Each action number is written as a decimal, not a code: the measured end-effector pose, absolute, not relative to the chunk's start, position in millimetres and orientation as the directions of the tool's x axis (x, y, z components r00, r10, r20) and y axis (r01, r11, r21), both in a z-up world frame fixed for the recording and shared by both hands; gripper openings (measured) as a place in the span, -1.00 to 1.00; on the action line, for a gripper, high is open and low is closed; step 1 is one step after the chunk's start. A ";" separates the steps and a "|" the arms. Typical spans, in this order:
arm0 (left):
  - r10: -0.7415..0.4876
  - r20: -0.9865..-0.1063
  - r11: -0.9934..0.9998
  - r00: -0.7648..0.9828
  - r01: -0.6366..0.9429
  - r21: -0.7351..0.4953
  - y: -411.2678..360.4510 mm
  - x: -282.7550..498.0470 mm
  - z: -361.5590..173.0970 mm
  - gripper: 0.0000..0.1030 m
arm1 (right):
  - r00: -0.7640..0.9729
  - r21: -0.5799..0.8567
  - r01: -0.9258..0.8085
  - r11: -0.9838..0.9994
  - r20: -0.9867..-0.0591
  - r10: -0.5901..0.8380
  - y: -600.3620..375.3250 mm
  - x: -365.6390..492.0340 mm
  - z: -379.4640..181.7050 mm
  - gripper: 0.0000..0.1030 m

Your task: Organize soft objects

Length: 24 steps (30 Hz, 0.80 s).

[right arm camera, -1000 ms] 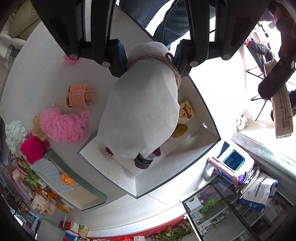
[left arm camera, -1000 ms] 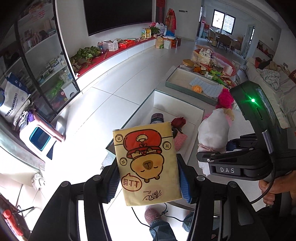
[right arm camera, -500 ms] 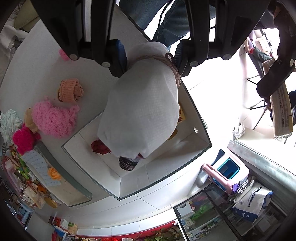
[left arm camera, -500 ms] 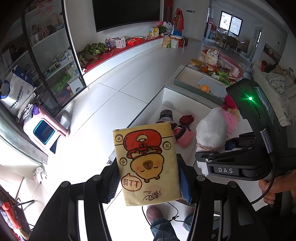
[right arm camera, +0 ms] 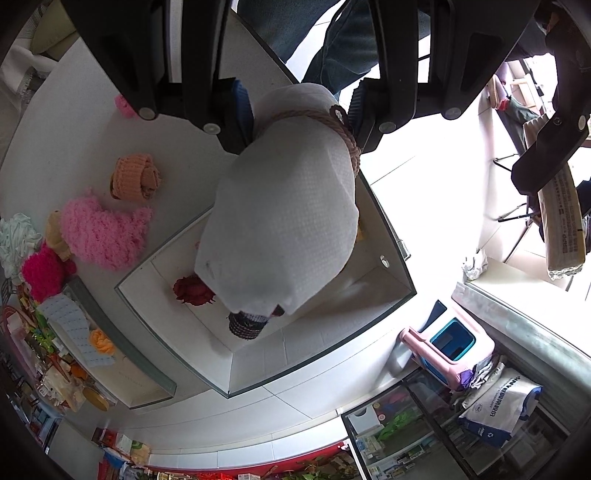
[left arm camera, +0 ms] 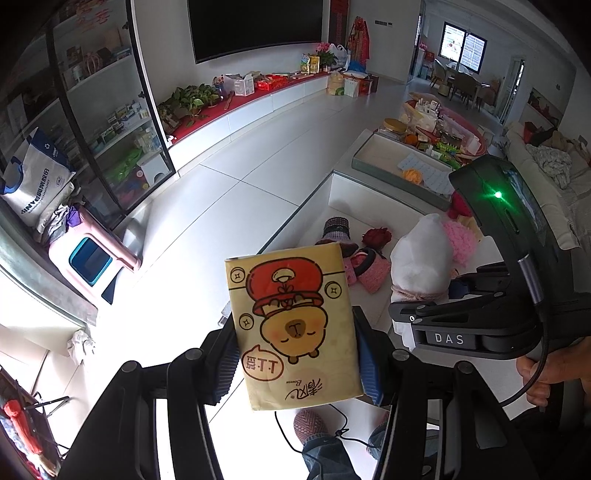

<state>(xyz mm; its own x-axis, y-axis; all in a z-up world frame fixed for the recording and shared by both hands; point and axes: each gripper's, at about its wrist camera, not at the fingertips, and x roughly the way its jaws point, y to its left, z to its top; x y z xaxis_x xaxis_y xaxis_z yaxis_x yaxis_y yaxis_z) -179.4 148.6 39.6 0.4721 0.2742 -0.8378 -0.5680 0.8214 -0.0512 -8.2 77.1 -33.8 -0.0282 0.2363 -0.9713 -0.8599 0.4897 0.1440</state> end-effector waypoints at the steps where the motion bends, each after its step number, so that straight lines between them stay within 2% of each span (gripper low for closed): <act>1: 0.274 -0.838 0.821 0.472 -0.569 -0.051 148.5 -179.4 39.6 0.09 | -0.028 0.144 -0.858 0.493 -0.971 0.235 76.7 -7.9 -33.9 -0.12; 24: 0.210 -0.846 0.852 0.490 -0.517 -0.088 155.8 -165.7 27.8 0.09 | 0.022 0.145 -0.769 0.623 -0.967 0.252 43.0 24.5 -28.8 -0.12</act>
<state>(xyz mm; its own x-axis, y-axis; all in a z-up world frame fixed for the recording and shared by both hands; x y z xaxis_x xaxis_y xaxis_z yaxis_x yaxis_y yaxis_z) -165.7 155.8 27.8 0.4896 0.2098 -0.8464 -0.5167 0.8517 -0.0878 24.5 43.0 -28.8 0.0220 0.2525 -0.9674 -0.7689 0.6227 0.1450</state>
